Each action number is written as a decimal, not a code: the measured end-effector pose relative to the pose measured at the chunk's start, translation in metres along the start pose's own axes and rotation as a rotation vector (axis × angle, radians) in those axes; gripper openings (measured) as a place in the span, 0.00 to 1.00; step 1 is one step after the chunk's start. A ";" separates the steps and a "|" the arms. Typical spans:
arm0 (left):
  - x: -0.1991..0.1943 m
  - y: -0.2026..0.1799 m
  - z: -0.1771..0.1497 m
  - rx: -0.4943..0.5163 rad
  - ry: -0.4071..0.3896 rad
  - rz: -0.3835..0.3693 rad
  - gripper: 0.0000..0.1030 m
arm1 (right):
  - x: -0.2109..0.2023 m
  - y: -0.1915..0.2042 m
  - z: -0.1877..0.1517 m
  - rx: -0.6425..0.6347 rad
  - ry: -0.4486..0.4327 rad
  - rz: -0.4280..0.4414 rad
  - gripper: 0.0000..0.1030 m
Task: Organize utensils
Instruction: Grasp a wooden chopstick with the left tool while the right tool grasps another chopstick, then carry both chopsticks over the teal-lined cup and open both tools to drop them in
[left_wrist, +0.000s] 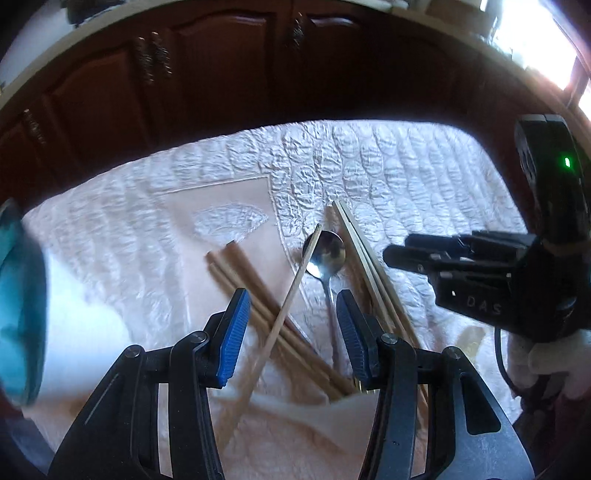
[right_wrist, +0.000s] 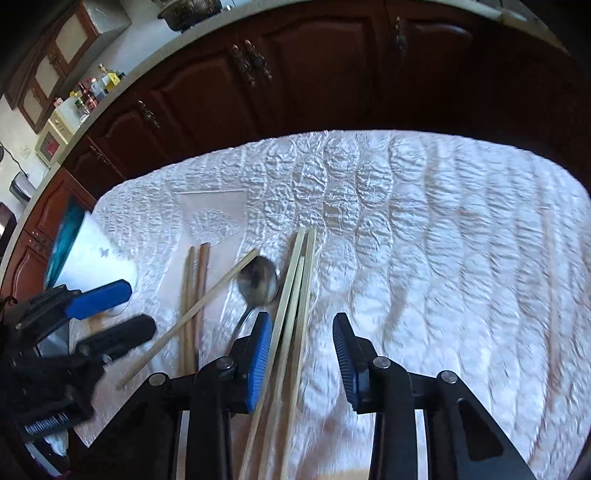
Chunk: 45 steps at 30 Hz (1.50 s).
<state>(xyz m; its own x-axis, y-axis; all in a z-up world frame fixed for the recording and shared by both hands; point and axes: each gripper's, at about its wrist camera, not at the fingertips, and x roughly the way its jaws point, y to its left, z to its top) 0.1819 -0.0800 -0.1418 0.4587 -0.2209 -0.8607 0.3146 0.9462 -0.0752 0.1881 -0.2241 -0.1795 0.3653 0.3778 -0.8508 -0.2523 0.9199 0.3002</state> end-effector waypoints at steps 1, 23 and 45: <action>0.003 0.000 0.001 0.005 0.009 0.001 0.46 | 0.004 -0.003 0.004 0.007 0.006 0.005 0.26; 0.018 0.014 0.021 -0.017 0.079 -0.070 0.04 | 0.030 -0.021 0.027 0.063 0.048 0.131 0.06; -0.102 0.030 -0.023 -0.132 -0.113 -0.087 0.04 | 0.021 -0.011 0.017 0.034 0.052 -0.001 0.31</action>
<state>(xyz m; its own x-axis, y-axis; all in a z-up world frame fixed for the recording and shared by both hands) 0.1256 -0.0239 -0.0680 0.5272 -0.3211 -0.7867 0.2486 0.9436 -0.2186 0.2134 -0.2248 -0.1937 0.3187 0.3717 -0.8720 -0.2213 0.9237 0.3128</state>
